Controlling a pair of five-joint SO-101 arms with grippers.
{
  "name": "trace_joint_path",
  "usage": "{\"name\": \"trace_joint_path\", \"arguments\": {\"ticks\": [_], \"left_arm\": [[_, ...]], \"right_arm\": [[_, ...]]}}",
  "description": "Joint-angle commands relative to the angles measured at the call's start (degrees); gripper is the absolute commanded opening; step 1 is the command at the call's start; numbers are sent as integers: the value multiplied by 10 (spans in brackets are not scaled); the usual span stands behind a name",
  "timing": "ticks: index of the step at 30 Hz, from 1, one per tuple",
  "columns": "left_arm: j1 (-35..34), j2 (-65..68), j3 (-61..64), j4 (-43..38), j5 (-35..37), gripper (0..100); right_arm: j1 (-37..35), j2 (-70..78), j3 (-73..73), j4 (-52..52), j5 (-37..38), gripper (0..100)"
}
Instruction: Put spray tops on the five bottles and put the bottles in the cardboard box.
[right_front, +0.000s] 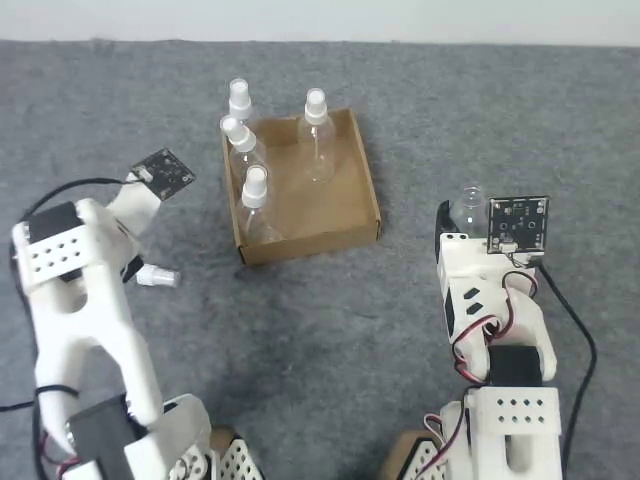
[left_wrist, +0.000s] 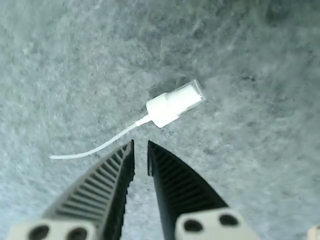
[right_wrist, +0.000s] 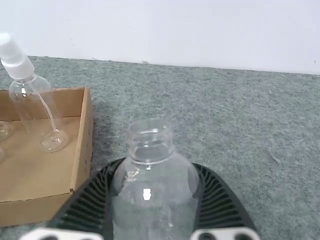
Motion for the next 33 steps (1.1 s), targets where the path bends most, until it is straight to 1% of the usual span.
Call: {"name": "trace_joint_path", "arguments": {"ticks": [1,3,6,10,12,14,17,20,25,30,33], "left_arm": [[-2,10,-6,-11,-25,101],[-3,35,-8,-13,-45,137],[-3,89,-22,-12,-100,137],[-14,168,-95,-11,-119,137],[-16,197,-130,14,-147,137],[-16,218,-166,58,-178,138],[-15,236,-210,98,-206,139],[-15,249,-231,99,-226,141],[-8,280,-232,98,-280,141],[4,305,-232,98,-294,141],[13,319,-232,76,-291,140]], "right_arm": [[0,-16,-10,-15,1,46],[0,-16,-10,-15,1,46],[0,-16,-10,-15,14,46],[0,-16,-10,-15,19,46],[-1,-16,-10,-15,19,46],[-1,-16,-10,-15,19,46],[-1,-16,-10,-15,19,46],[-1,-16,-10,-15,19,46],[-1,-16,-10,-15,19,46],[-1,-15,-10,-15,19,46],[-1,-15,-10,-15,19,46]]}}
